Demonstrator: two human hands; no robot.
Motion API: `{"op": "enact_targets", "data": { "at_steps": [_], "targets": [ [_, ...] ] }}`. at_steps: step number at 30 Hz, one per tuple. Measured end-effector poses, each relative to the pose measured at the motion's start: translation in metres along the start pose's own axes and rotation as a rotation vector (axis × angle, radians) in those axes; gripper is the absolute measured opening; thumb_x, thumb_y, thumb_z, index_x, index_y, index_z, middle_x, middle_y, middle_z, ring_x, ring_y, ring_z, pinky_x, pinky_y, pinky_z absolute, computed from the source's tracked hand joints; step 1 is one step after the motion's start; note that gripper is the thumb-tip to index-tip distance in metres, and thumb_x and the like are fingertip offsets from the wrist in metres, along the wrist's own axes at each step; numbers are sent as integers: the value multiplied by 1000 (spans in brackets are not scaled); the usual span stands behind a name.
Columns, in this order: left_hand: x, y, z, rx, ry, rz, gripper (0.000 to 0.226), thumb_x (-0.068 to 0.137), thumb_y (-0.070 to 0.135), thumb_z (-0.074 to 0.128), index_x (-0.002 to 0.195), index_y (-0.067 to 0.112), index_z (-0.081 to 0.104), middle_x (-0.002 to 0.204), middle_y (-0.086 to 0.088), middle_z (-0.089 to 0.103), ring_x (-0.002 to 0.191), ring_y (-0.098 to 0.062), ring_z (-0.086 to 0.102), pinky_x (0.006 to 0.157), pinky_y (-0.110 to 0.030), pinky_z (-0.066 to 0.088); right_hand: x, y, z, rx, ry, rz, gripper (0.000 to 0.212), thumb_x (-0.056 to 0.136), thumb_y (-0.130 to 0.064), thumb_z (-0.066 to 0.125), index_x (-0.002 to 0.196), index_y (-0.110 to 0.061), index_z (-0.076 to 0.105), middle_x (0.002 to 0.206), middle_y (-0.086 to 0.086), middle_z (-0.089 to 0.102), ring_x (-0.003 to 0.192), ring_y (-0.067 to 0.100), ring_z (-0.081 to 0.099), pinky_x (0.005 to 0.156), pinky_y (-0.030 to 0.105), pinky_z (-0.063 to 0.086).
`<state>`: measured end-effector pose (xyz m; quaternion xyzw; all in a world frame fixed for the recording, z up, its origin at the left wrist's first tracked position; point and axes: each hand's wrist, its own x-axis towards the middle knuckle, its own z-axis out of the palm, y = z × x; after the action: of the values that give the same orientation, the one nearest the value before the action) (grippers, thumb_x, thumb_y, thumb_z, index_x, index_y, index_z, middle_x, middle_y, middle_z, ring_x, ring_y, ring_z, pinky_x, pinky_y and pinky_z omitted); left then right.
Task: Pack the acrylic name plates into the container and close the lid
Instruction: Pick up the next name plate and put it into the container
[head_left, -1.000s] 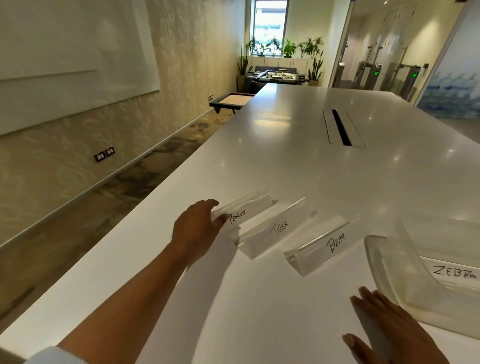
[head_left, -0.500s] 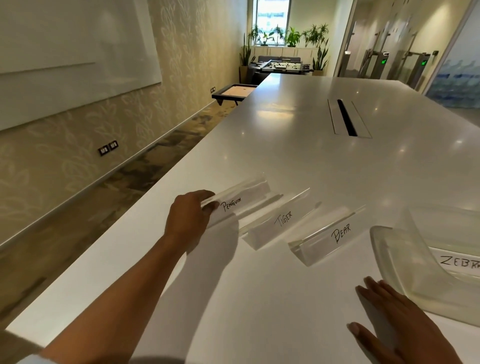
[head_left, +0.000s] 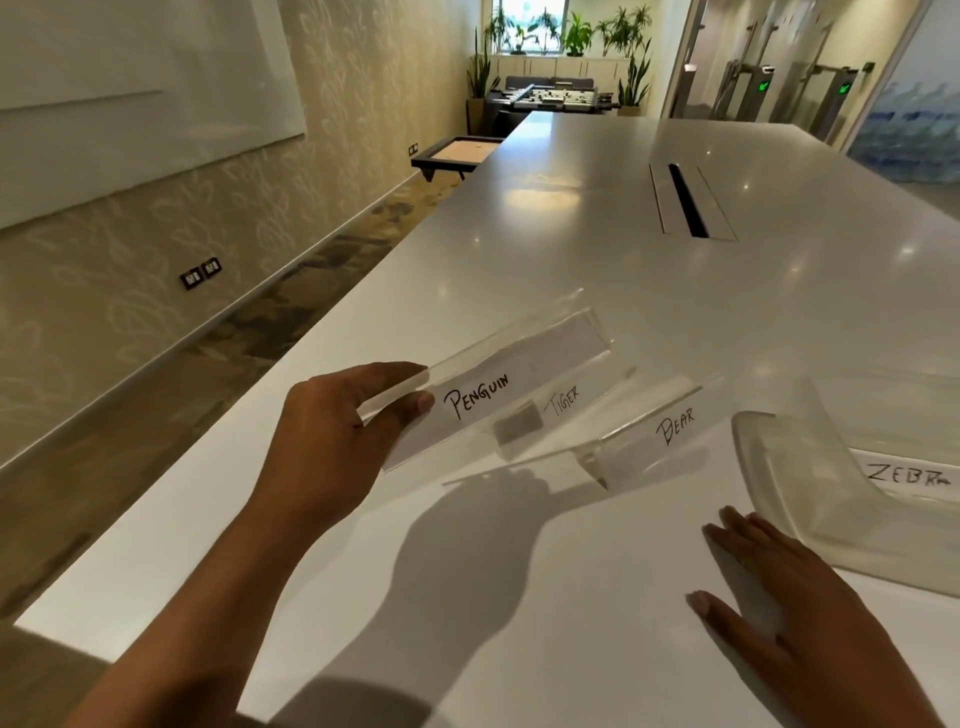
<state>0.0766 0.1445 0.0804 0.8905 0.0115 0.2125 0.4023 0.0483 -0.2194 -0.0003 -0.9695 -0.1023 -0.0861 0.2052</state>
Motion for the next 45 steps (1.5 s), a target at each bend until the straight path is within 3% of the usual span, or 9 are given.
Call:
{"op": "enact_targets", "data": {
  "at_steps": [3, 9, 12, 15, 19, 24, 32, 40, 45],
  "targets": [
    [-15, 7, 1, -98, -116, -18, 39, 76, 52, 60, 107, 35, 73, 96, 19, 71, 80, -1, 67, 58, -9, 51, -5, -5, -5, 8, -32, 28, 73, 77, -67, 55, 142, -38, 39, 148, -25, 33, 134, -6, 25, 104, 25, 25],
    [-34, 7, 13, -185, -312, -40, 30, 70, 56, 65, 95, 43, 76, 89, 31, 72, 84, 5, 68, 67, -20, 57, -10, -12, -13, 237, 29, 80, 65, 74, -58, 64, 135, -48, 41, 130, -28, 54, 99, -9, 54, 84, 26, 47],
    [-40, 12, 20, -181, -377, -3, 36, 69, 61, 62, 99, 43, 75, 93, 33, 71, 87, 6, 68, 72, -24, 57, -11, -9, -19, 350, 43, 77, 63, 67, -55, 67, 128, -46, 51, 120, -27, 62, 105, -15, 54, 82, 8, 42],
    [-42, 20, 26, -197, -435, 27, 38, 70, 59, 64, 101, 41, 75, 97, 31, 71, 90, 6, 68, 76, -28, 58, -12, -5, -25, 621, -20, 81, 75, 61, -43, 81, 129, -44, 51, 124, -27, 61, 113, -6, 57, 87, 8, 46],
    [-42, 32, 37, -216, -484, 72, 37, 70, 60, 63, 100, 42, 75, 97, 35, 70, 91, 10, 65, 70, -14, 53, -12, -2, -27, 1116, -121, 24, 79, 62, -20, 84, 134, -23, 51, 131, 4, 62, 117, 24, 61, 95, 31, 50],
    [-42, 47, 49, -231, -503, 135, 34, 72, 59, 63, 102, 47, 73, 100, 39, 67, 98, 15, 60, 71, 0, 42, -13, 1, -35, 1269, -35, 88, 61, 63, -12, 78, 121, -21, 62, 117, 17, 68, 98, 34, 69, 82, 38, 56],
    [-43, 60, 56, -318, -459, 164, 32, 71, 60, 69, 101, 49, 71, 100, 36, 69, 98, 15, 62, 77, 0, 44, -19, 5, -39, 1545, 55, 123, 52, 58, 8, 70, 104, -16, 72, 93, 11, 74, 81, 21, 71, 73, 26, 57],
    [-62, 57, 75, -716, -74, -62, 24, 83, 41, 67, 103, 28, 73, 106, 6, 75, 105, -16, 68, 91, -25, 52, -26, 10, -44, 1630, 147, 107, 48, 68, 7, 62, 106, -19, 71, 92, 7, 75, 83, 19, 72, 73, 27, 57],
    [-73, 60, 88, -950, -234, -151, 54, 71, 32, 78, 119, 13, 64, 121, -4, 69, 112, -20, 66, 82, -23, 55, -25, 2, -50, 1666, 182, 135, 63, 47, -36, 94, 105, -25, 73, 74, -8, 73, 73, 7, 70, 70, 25, 57]
  ]
}}
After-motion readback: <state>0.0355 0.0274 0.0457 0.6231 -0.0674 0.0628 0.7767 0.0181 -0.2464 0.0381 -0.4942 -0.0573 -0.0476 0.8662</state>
